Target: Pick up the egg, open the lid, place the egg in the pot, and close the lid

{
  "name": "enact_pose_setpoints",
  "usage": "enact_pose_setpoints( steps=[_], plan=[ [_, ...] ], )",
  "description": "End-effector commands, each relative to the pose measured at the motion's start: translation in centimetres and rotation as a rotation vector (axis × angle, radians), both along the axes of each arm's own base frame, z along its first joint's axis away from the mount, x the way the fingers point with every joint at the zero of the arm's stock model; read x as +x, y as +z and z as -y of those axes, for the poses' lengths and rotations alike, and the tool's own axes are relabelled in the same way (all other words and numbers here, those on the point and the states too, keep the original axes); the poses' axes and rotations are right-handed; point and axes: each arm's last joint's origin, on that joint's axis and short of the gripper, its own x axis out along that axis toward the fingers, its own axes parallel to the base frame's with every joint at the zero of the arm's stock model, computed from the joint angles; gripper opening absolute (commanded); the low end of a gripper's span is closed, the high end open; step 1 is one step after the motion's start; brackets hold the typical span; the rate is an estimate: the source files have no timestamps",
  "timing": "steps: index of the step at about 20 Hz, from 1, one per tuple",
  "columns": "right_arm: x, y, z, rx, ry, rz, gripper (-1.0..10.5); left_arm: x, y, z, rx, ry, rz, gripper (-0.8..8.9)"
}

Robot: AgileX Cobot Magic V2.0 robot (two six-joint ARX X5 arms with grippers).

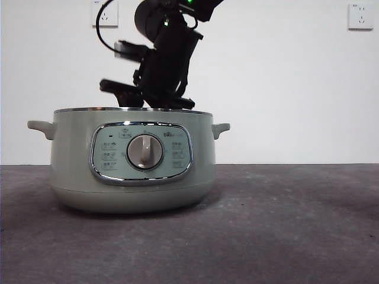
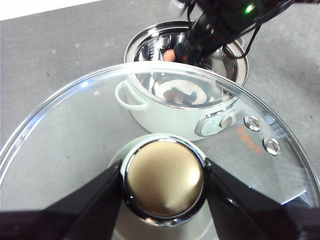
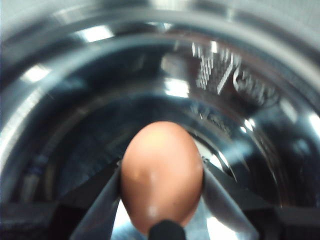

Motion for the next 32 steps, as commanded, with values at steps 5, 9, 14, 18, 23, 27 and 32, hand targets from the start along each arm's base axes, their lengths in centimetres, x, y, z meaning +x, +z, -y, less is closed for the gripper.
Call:
enact_pose_setpoints(
  steps=[5,9,14,18,23,27,32],
  plan=[
    [-0.1,-2.0,-0.1,-0.087,0.031,-0.044,-0.1,-0.2,0.6,0.0,-0.014,-0.001,0.062,-0.08],
    [-0.3,-2.3,0.1,-0.124,0.052,-0.066,-0.1,-0.2,0.6,0.0,-0.014,-0.001,0.062,-0.08],
    [-0.5,-2.6,0.3,-0.153,0.06,-0.096,-0.1,-0.2,0.6,0.0,-0.014,-0.001,0.061,-0.08],
    [-0.7,-2.6,0.2,-0.139,0.061,-0.108,1.2,-0.2,0.6,0.0,-0.014,-0.002,0.061,-0.08],
    [-0.9,-2.5,-0.2,-0.122,0.047,-0.109,3.2,-0.2,0.6,0.0,-0.014,-0.001,0.061,-0.08],
    [-1.1,-0.8,0.0,-0.093,0.022,-0.088,3.2,-0.2,0.6,0.0,-0.012,-0.004,0.063,-0.08],
    [-4.3,11.6,4.1,0.038,-0.051,0.16,3.2,0.8,1.0,0.2,-0.02,-0.006,0.099,-0.08]
  ],
)
